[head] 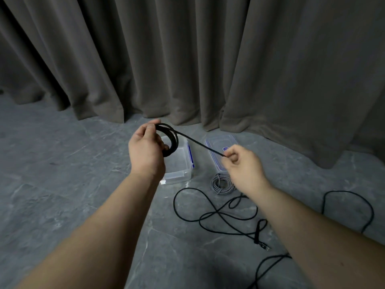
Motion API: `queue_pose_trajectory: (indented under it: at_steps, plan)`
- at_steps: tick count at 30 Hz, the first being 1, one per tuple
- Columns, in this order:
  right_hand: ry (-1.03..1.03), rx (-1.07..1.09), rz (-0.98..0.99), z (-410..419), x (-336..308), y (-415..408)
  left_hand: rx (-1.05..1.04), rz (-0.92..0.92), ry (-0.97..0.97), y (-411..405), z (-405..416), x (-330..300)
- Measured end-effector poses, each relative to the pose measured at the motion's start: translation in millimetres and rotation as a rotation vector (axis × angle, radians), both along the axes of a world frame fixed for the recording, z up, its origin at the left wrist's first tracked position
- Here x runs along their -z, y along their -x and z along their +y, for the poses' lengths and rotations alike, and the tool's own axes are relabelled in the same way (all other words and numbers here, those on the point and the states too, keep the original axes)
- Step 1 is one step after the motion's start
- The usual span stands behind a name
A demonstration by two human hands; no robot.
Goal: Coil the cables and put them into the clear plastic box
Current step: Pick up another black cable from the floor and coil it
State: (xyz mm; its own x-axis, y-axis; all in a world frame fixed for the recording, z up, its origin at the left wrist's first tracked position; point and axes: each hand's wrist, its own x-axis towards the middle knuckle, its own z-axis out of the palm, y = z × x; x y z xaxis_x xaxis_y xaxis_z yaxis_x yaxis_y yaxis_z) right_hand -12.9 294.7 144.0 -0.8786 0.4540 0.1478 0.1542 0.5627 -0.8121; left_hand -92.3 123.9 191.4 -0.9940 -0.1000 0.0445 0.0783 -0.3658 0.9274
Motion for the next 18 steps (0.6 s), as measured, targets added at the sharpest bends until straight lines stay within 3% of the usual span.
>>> queue_pose_trajectory:
  at_steps: [2,4,7,12,18]
  plan:
    - [-0.408,-0.094,-0.07,-8,-11,-4,-0.003,0.014,0.064,-2,2,3]
    - [-0.616,-0.305,-0.112,-23,-28,-5,0.027,0.057,0.156,-5,7,6]
    - [-0.509,-0.503,-0.048,-40,-56,-5,0.126,0.126,0.278,-10,7,10]
    - [-0.302,-0.601,-0.027,-40,-72,-3,0.3,0.142,0.332,-16,5,8]
    - [-0.263,-0.653,-0.146,-22,-85,-5,0.239,0.144,0.358,-14,-1,5]
